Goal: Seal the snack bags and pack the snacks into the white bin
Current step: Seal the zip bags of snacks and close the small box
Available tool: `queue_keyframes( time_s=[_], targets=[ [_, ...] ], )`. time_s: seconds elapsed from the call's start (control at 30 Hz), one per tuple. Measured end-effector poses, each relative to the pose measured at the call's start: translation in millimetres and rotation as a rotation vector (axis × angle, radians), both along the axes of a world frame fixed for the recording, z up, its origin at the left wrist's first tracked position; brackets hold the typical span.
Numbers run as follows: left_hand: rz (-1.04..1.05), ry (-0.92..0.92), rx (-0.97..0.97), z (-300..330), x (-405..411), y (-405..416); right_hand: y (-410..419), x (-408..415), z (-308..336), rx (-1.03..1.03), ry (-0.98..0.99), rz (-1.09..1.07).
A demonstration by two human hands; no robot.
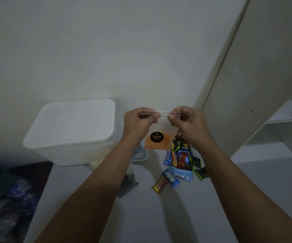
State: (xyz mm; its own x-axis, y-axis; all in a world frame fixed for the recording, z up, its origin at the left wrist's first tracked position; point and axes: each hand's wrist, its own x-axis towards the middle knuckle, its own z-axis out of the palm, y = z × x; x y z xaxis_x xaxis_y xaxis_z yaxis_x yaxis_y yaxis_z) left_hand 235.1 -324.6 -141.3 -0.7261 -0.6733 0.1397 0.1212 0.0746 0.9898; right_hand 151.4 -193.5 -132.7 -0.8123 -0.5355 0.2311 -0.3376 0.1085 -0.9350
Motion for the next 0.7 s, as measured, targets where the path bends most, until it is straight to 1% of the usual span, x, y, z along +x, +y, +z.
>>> queue_keyframes(
  time_s=[0.1, 0.2, 0.33, 0.5, 0.7],
  targets=[
    [-0.009, 0.024, 0.034, -0.6, 2.3, 0.4, 0.9, -2.2, -1.4, -0.038, -0.082, -0.042],
    [-0.005, 0.02, 0.051, -1.8, 4.4, -0.9, 5.3, -2.0, -0.7, -0.025, -0.102, -0.022],
    [0.001, 0.013, 0.033, -3.5, 4.5, 4.5, 6.6, -0.2, 2.1, 0.038, -0.07, 0.023],
    [0.015, 0.004, 0.017, -9.4, 0.9, 11.1, 5.1, 2.8, 0.6, 0.136, -0.009, -0.033],
    [-0.031, 0.032, 0.118, -11.3, 4.2, 14.9, 12.4, 4.4, -2.8, 0.131, 0.007, -0.044]
  ],
)
